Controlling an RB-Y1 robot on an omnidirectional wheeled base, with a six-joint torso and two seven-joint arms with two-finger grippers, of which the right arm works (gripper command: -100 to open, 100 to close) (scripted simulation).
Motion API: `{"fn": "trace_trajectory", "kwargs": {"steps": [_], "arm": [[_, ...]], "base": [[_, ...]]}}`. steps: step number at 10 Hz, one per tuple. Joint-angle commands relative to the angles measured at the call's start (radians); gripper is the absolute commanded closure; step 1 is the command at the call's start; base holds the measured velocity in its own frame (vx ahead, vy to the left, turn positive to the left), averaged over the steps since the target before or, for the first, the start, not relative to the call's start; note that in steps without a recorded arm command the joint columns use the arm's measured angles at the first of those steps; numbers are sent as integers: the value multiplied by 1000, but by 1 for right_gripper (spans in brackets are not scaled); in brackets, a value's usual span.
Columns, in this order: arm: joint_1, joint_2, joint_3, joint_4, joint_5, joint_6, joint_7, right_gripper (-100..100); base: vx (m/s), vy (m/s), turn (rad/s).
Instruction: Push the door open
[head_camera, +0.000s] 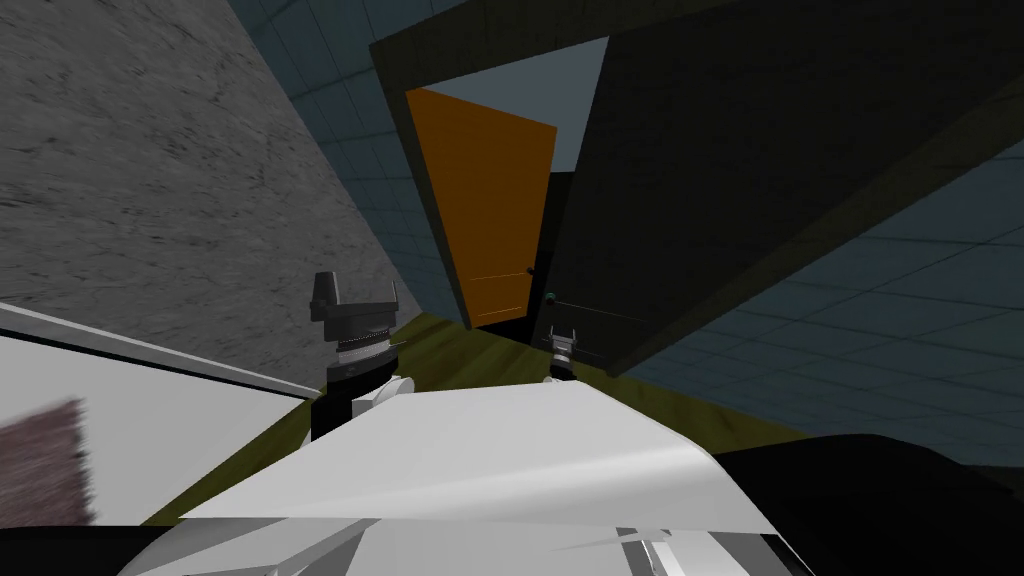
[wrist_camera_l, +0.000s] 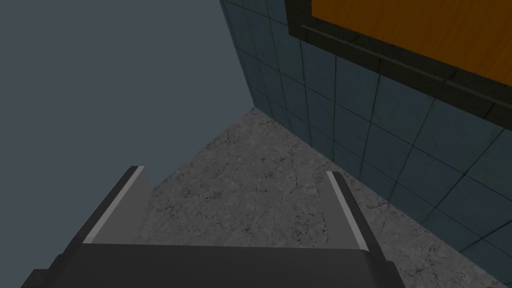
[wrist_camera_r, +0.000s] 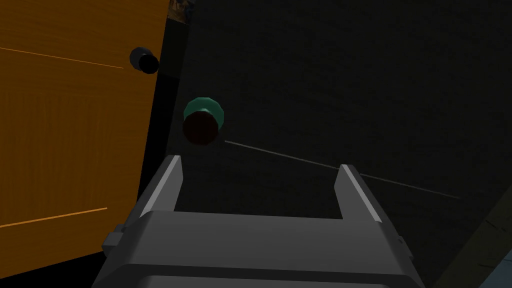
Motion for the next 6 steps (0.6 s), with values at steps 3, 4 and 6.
{"fn": "trace_trajectory", "kwargs": {"steps": [3,4,6], "arm": [[-19,14,4,68,-36,-25,-39,-100],[-22,18,5,84,-45,-31,-49,-100],[-30,26,7,116,-62,-44,-68,-100]], "base": [[77,-45,111],[77,-59,113],[86,-51,114]]}}
